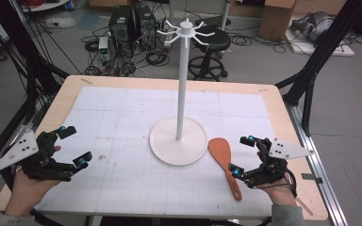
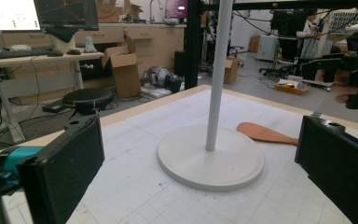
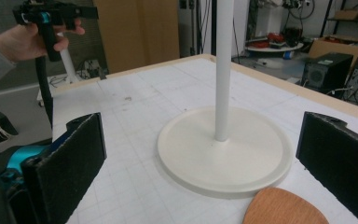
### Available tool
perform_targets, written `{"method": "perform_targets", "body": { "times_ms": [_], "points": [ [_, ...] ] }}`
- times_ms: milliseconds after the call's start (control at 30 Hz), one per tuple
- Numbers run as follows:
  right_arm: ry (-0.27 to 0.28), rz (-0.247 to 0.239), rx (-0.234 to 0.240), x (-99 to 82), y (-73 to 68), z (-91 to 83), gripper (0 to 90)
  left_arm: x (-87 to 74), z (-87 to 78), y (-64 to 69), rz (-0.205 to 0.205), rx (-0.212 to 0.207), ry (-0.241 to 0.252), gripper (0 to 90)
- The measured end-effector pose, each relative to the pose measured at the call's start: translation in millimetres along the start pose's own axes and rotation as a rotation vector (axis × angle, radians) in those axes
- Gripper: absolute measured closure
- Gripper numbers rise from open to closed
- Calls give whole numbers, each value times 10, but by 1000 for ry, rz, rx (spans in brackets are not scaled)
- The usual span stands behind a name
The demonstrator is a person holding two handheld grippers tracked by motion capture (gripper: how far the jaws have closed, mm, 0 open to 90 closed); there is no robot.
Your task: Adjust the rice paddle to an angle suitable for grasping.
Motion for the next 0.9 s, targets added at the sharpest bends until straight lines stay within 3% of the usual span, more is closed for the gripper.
{"method": "perform_targets", "body": {
  "times_ms": [133,233,333,400,467,567,600,633,700,733,833,900],
  "points": [
    [-1,-7,-3,-9,-1,10,5,-11,-6,-6,-6,4,-8,17],
    [-34,15,-55,-64,78,35,17,-1,-7,4,5,2,-3,19],
    [-54,3,-47,-115,76,39,181,-26,-7,5,6,-3,-15,23],
    [-57,3,-39,-127,64,53,211,-26,-16,-3,-2,-1,-15,23],
    [-75,9,-72,-150,100,57,294,9,-29,-1,-14,-1,2,23],
    [-79,20,-78,-182,126,51,431,44,-48,4,-5,5,11,23],
    [-79,20,-78,-182,126,51,431,44,-48,4,-5,5,11,23],
    [-90,27,-92,-220,149,44,532,45,-57,-4,3,12,9,23],
    [-97,28,-101,-241,161,39,568,40,-69,-27,4,27,8,40],
    [-107,21,-111,-277,177,35,660,35,-80,-44,-2,37,12,41],
    [-109,20,-137,-307,206,29,701,26,-84,-54,-6,41,10,41],
    [-96,28,-148,-333,240,16,785,17,-84,-48,-9,34,7,41]
  ]
}}
Point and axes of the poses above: each handheld gripper's, and its own axes: z roughly forward along the jaws, x roughly out of its top, y roughly to its right, the point moved 10 cm from there along z, roughly forward along the jaws, and after that the axes turned 13 degrees about z, right-handed, at the moved point
